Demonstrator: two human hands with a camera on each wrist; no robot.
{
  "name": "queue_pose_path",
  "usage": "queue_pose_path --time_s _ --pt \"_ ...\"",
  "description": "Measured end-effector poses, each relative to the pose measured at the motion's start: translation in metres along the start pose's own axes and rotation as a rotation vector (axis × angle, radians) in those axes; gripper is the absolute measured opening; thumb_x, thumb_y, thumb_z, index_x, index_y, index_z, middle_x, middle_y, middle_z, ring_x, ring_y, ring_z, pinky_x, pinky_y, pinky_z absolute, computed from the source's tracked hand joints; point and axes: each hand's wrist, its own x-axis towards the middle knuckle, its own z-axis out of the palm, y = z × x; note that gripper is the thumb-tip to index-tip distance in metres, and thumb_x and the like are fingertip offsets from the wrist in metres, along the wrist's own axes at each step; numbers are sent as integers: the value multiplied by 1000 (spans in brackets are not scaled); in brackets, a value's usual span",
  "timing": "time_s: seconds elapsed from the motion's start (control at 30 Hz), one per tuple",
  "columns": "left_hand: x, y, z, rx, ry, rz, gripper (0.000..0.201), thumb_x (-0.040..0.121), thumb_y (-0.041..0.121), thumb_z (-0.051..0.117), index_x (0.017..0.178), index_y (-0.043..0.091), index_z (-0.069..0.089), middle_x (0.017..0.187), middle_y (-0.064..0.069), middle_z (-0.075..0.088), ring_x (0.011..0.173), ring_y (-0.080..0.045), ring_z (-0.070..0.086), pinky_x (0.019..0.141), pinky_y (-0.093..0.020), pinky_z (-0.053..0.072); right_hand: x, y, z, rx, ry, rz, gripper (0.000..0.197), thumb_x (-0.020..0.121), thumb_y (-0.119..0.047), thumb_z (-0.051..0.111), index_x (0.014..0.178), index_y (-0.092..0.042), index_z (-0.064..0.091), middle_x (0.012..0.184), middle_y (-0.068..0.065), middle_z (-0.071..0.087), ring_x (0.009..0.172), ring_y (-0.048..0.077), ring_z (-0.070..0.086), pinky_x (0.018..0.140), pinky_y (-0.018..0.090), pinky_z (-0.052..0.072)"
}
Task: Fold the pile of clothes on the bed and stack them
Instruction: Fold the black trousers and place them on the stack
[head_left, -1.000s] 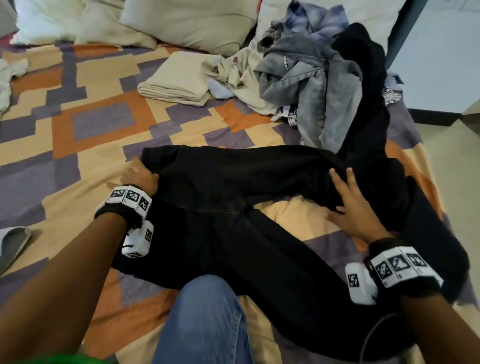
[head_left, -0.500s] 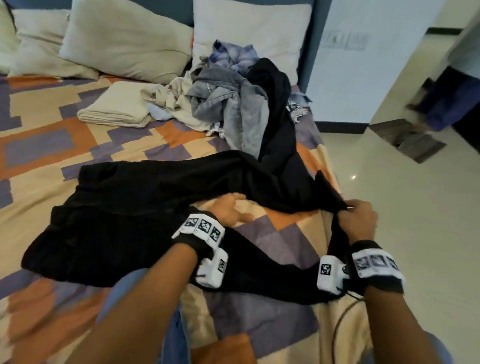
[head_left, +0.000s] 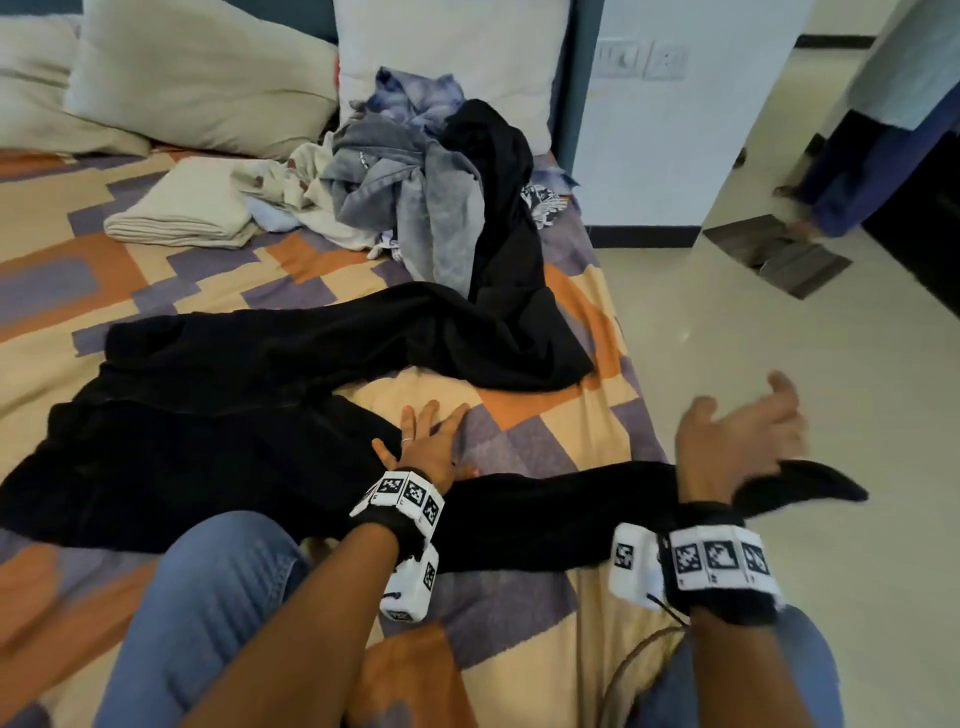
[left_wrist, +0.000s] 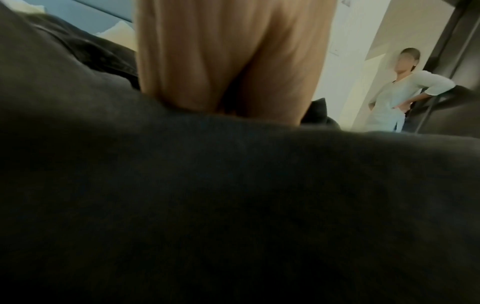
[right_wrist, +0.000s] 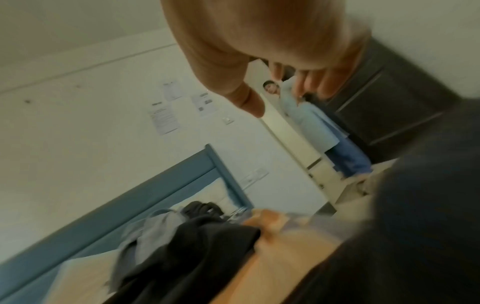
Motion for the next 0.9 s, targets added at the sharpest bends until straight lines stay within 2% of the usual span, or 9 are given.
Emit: queue_pose_path --time_s 0.1,0.17,0.23,0.4,0.53,0.6,0.73,0.83,0.9 --pt "1 -3 2 -10 -10 3 92 85 52 64 149 51 -2 160 14 -18 146 -21 -25 107 -70 -10 -24 -22 46 318 -512 51 27 88 -20 65 113 -17 56 94 7 59 91 26 58 83 35 44" --pt "2 -3 2 -7 -12 -11 95 86 53 62 150 47 -7 159 15 -20 146 -20 -26 107 -69 -11 -39 -30 79 479 -842 399 15 94 -27 62 105 -20 53 87 8 56 82 25 58 75 37 53" --pt "2 -3 4 -2 -25 -18 97 86 55 61 150 46 -11 159 16 -22 145 -20 -27 107 -69 -12 -46 -35 101 543 -959 724 25 101 -26 53 122 -13 48 92 14 56 85 26 59 82 42 55" --pt "7 -3 6 22 -85 -46 100 87 57 58 148 44 -20 156 17 -29 144 -19 -30 106 -70 -12 -27 -48 127 716 -1002 996 60 92 -38 65 143 -15 42 129 15 55 121 31 54 90 42 45" --pt "12 2 8 41 -94 -94 111 85 58 60 147 33 -28 153 17 -34 143 -18 -32 106 -69 -13 -19 -67 116 1017 -948 978 42 91 -36 65 127 -17 59 137 5 58 109 24 61 88 35 49" --pt "12 3 9 28 -89 -98 112 85 57 60 148 30 -28 154 17 -34 142 -17 -32 106 -69 -13 -9 -69 103 1384 -918 977 40 95 -28 58 133 -16 58 143 5 54 125 26 57 104 39 44" --pt "10 1 6 7 -116 -76 110 85 58 60 150 27 -24 156 12 -32 141 -18 -34 105 -69 -16 12 -69 63 1865 -739 844 31 86 -16 53 111 -8 69 125 12 64 126 30 56 110 46 39" --pt "9 1 4 9 -134 -57 111 85 58 60 150 25 -24 155 10 -33 141 -19 -35 104 -69 -16 20 -61 47 1780 -663 746 24 77 -11 56 89 -10 76 111 9 71 107 26 67 106 41 44" --pt "10 1 3 4 -142 -66 110 85 60 59 151 25 -22 156 7 -32 141 -19 -35 104 -69 -17 27 -48 52 1697 -690 805 20 65 -9 69 84 -11 76 114 9 71 110 26 66 103 41 47"
